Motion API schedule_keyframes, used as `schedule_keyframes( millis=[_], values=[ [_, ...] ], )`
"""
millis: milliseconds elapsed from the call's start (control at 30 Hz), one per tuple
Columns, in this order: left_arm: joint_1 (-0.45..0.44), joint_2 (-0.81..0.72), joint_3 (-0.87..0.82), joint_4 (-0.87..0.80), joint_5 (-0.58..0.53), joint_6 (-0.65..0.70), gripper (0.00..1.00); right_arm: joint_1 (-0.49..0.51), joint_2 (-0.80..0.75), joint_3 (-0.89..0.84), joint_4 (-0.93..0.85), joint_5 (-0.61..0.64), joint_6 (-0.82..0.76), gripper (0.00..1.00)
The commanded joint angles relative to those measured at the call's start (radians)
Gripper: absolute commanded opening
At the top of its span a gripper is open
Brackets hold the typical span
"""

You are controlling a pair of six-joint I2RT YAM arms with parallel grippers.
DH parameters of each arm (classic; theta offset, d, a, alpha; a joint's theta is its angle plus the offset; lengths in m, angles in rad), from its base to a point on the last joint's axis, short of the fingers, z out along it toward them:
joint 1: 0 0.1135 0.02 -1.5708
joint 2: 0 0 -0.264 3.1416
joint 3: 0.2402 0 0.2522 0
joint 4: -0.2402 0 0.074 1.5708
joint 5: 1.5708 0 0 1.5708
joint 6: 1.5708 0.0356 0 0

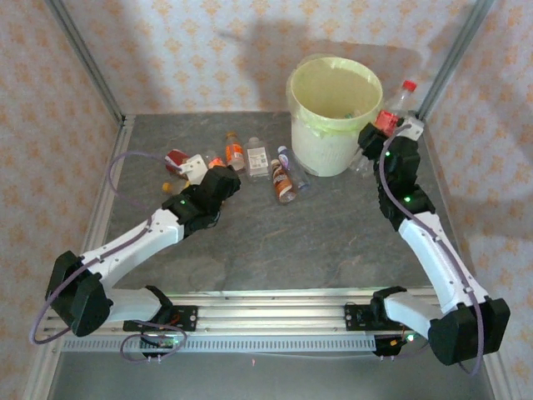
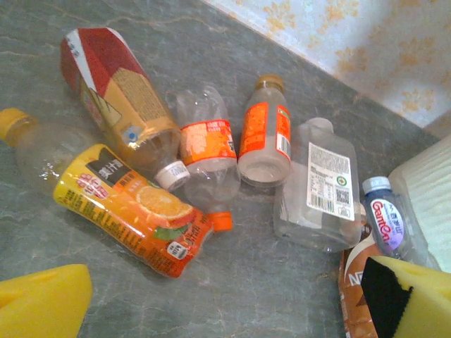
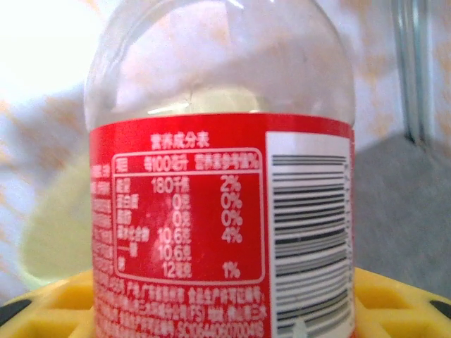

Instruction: Put the plastic bottles in the bin

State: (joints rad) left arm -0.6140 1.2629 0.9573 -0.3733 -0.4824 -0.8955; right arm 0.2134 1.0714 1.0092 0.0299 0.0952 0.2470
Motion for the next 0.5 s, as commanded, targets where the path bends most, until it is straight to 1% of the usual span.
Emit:
schedule_keyframes(
  millis=[0,167,367,400,467],
  values=[
    [0.009,-0.037,0.013,-0.082,-0.088,-0.063,1.00,0.005,0.014,0.130,0.033,-0.062,-0.092,0.45],
    [0.024,-0.042,0.019,-0.194,-0.132,-0.180,1.00,0.006,0.081,0.248,0.065,-0.150,-0.141,0.45],
    [0.035,-0.043,0.006,-0.196,-0.101,-0.196,1.00,0.004,0.256,0.407,0.077,-0.268,-0.223,0.45],
    [0.036,-0.045,0.006,-0.202,-0.098,-0.198,1.00,-0.003,0.298,0.439,0.078,-0.286,-0.220,0.45],
    [0.036,-0.049,0.004,-0.210,-0.091,-0.202,1.00,-0.040,0.385,0.511,0.082,-0.351,-0.160,0.45]
  ],
)
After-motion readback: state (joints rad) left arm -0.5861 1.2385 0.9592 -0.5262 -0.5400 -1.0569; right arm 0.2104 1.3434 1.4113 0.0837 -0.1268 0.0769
